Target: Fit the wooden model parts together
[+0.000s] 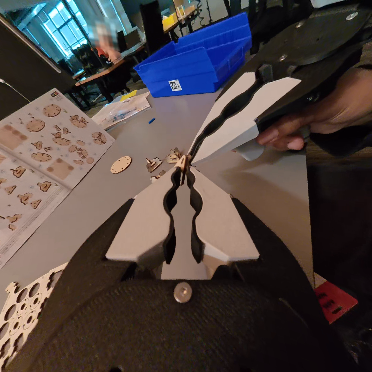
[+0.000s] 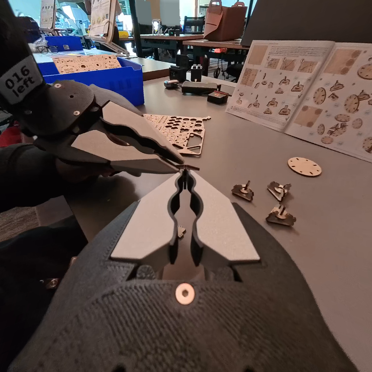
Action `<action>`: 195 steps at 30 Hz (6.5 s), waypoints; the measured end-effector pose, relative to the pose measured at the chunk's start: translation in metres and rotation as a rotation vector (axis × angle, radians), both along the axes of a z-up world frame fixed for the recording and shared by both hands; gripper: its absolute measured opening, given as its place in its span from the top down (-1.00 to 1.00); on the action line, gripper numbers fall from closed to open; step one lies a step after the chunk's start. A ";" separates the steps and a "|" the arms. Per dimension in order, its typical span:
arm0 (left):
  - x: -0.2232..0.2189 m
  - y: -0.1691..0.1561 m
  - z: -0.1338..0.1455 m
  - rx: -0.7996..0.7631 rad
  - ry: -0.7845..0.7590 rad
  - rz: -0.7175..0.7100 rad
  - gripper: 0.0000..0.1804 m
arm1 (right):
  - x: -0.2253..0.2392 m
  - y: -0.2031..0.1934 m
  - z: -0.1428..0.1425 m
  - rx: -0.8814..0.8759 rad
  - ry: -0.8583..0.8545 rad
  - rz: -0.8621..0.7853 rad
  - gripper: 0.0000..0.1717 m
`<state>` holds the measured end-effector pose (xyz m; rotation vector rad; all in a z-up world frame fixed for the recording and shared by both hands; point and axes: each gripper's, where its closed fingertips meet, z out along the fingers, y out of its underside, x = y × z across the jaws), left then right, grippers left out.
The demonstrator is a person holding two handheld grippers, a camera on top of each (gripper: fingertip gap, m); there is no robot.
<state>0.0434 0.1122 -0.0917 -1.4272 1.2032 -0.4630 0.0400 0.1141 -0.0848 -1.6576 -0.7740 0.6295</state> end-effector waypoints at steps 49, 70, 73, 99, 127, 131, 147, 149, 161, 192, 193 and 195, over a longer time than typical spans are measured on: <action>0.006 0.010 0.006 -0.461 -0.330 0.101 1.00 | 0.001 0.004 0.005 0.339 -0.215 -0.140 0.99; 0.012 0.000 0.013 -0.547 -0.428 -0.002 0.99 | 0.004 0.000 0.014 0.540 -0.253 -0.141 0.91; 0.012 0.000 0.014 -0.516 -0.419 0.007 1.00 | 0.005 -0.001 0.017 0.525 -0.219 -0.134 0.99; -0.039 0.058 0.016 -0.641 -0.749 0.311 1.00 | -0.006 -0.020 0.012 0.598 -0.294 -0.084 1.00; 0.018 -0.012 0.031 -0.308 -0.432 -0.005 1.00 | 0.010 -0.012 0.031 0.749 -0.360 -0.173 0.99; 0.018 -0.013 0.033 -0.247 -0.413 0.006 1.00 | 0.010 -0.014 0.034 0.683 -0.305 -0.143 1.00; 0.022 -0.006 0.022 -0.533 -0.538 0.048 1.00 | 0.011 -0.012 0.022 0.499 -0.251 -0.074 0.99; 0.021 -0.005 0.020 -0.546 -0.556 0.089 1.00 | 0.011 -0.012 0.020 0.527 -0.297 -0.099 0.99; -0.030 0.023 0.033 -0.500 -0.695 0.142 1.00 | 0.027 -0.006 0.040 0.487 -0.117 -0.148 1.00; 0.014 -0.031 0.040 -0.778 -0.693 -0.380 1.00 | 0.008 -0.047 0.035 0.340 0.126 0.244 0.76; 0.014 -0.031 0.040 -0.784 -0.689 -0.378 1.00 | 0.010 -0.046 0.036 0.336 0.135 0.239 0.80; 0.014 -0.030 0.039 -0.805 -0.692 -0.380 1.00 | 0.010 -0.046 0.037 0.336 0.144 0.238 0.84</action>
